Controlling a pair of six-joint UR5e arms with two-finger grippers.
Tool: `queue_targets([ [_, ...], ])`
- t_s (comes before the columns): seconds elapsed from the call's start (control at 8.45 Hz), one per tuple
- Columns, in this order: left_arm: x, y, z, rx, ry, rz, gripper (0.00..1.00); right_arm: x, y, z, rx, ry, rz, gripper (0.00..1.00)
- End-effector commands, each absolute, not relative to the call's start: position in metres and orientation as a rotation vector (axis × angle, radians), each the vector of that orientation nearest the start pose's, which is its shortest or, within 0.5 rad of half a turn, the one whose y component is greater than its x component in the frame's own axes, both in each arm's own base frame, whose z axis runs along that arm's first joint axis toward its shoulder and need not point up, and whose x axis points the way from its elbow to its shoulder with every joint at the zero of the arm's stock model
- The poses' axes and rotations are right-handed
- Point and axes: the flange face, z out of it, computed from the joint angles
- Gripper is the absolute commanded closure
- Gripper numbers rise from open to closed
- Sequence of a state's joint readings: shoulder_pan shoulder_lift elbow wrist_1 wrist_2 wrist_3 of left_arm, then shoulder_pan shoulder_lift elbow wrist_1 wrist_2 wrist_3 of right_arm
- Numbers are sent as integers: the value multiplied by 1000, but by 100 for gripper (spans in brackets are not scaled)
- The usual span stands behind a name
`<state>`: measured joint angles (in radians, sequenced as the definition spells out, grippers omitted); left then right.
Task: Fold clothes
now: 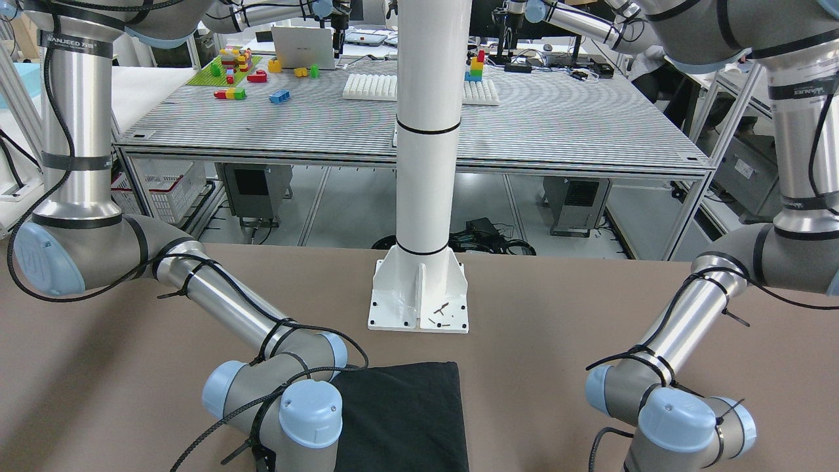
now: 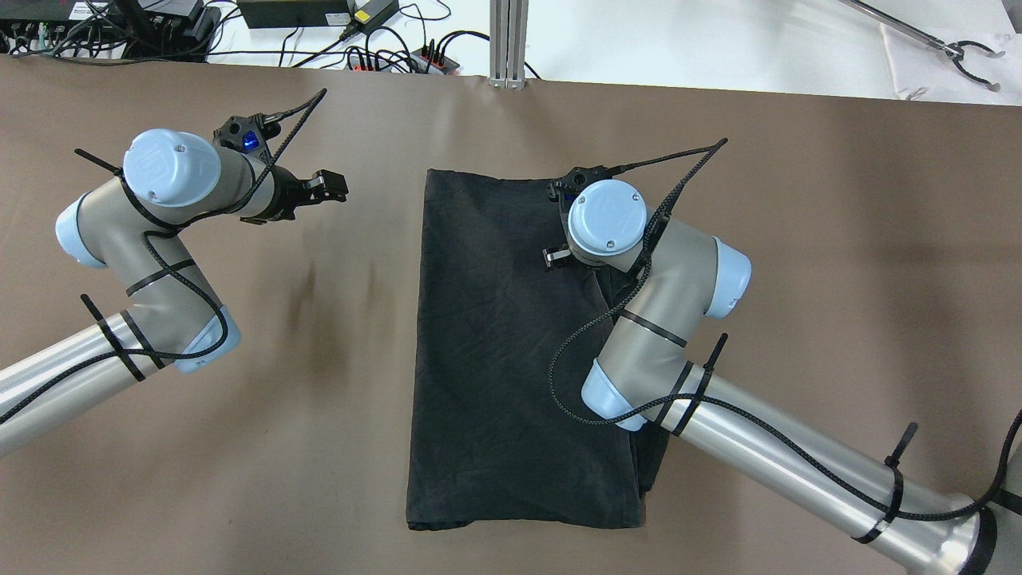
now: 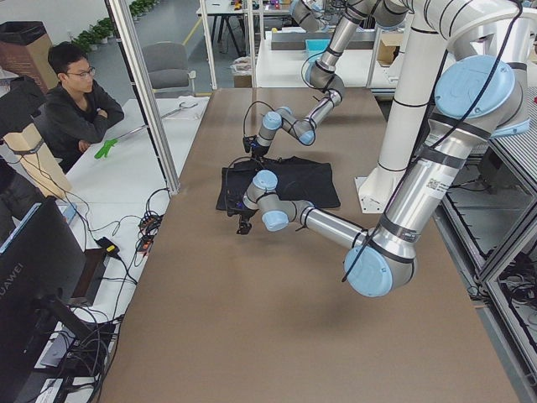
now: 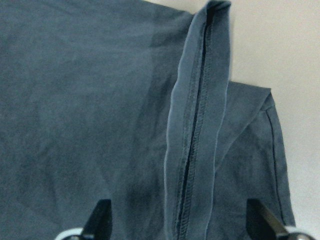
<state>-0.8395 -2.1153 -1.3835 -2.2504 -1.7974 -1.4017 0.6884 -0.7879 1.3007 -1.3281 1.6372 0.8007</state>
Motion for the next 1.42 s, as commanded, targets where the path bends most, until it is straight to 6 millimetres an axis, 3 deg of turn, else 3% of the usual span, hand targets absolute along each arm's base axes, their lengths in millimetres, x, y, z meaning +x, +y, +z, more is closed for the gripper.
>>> queue_targets([
  [0.0,401,-611,349,323,1017,-488,6,-490,-635,300,449,-620,-146,5],
  [0.24,399,-609,346,324,1024,-492,6,-467,-640,336,451,-609,-178,5],
  [0.35,398,-609,347,325,1024,-493,6,-453,-648,340,449,-623,-202,5],
  [0.47,398,-609,348,324,1023,-493,6,-432,-646,358,423,-645,-219,5],
  [0.71,400,-609,345,318,1027,-488,6,-418,-626,305,408,-713,-170,5],
  [0.83,399,-609,343,318,1030,-489,6,-408,-611,280,362,-765,-23,5],
  [0.95,398,-608,341,321,1034,-488,6,-407,-587,259,316,-844,126,5],
  [1.18,397,-607,340,316,1039,-491,6,-411,-496,260,159,-960,369,5],
  [1.3,397,-607,340,316,1039,-491,5,-406,-454,271,109,-975,504,5],
])
